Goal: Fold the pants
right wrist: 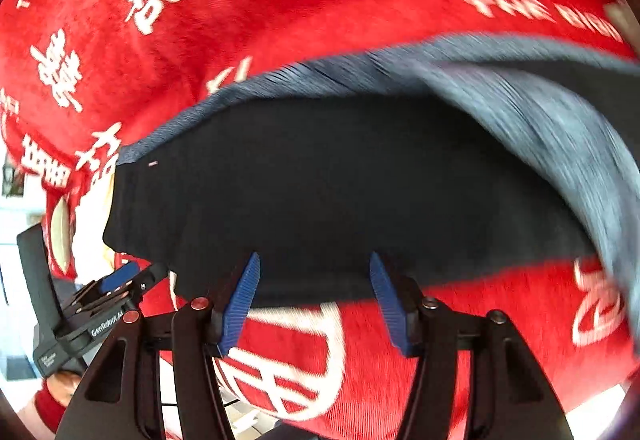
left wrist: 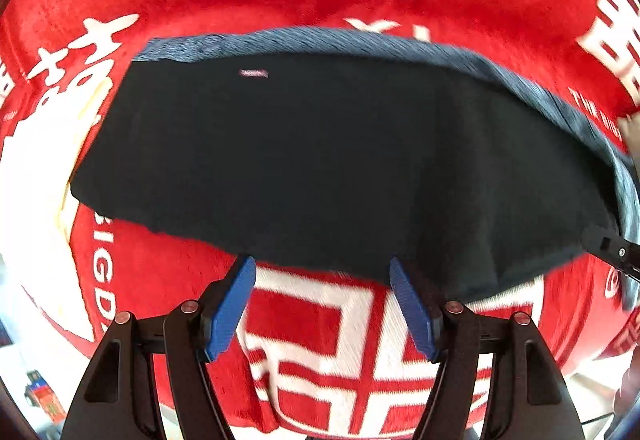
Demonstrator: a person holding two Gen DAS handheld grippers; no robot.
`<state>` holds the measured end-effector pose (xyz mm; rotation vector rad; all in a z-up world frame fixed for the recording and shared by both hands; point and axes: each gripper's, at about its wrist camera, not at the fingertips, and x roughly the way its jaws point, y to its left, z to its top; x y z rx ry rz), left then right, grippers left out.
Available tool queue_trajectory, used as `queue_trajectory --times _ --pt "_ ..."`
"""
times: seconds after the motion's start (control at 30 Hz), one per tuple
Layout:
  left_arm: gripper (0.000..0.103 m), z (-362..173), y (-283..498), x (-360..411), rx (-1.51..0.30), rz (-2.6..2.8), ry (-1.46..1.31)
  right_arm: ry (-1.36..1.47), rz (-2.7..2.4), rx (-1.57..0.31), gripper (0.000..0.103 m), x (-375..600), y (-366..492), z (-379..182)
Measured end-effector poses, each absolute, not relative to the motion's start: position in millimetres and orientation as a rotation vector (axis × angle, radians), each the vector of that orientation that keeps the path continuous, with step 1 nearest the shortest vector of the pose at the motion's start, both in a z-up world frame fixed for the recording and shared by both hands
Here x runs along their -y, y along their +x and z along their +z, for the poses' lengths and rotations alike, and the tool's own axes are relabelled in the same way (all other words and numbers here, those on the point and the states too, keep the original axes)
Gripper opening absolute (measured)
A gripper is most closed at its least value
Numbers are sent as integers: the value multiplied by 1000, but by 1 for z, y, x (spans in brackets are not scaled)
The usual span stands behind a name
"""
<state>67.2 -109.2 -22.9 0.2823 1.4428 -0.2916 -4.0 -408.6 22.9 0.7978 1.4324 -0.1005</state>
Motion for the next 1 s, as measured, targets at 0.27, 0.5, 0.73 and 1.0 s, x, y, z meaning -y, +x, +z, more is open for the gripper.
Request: queue_trajectory --times 0.27,0.5,0.73,1.0 --pt "71 -9 13 110 -1441 -407 314 857 -213 -1408 64 387 -67 34" --pt "71 2 -29 111 -1428 -499 361 889 -342 -1355 64 391 -122 51" --pt "71 9 -52 136 -1410 -583 395 877 -493 -1338 64 428 -181 61" --pt "71 6 -53 233 -1373 -626 398 847 -613 -1324 64 501 -233 51"
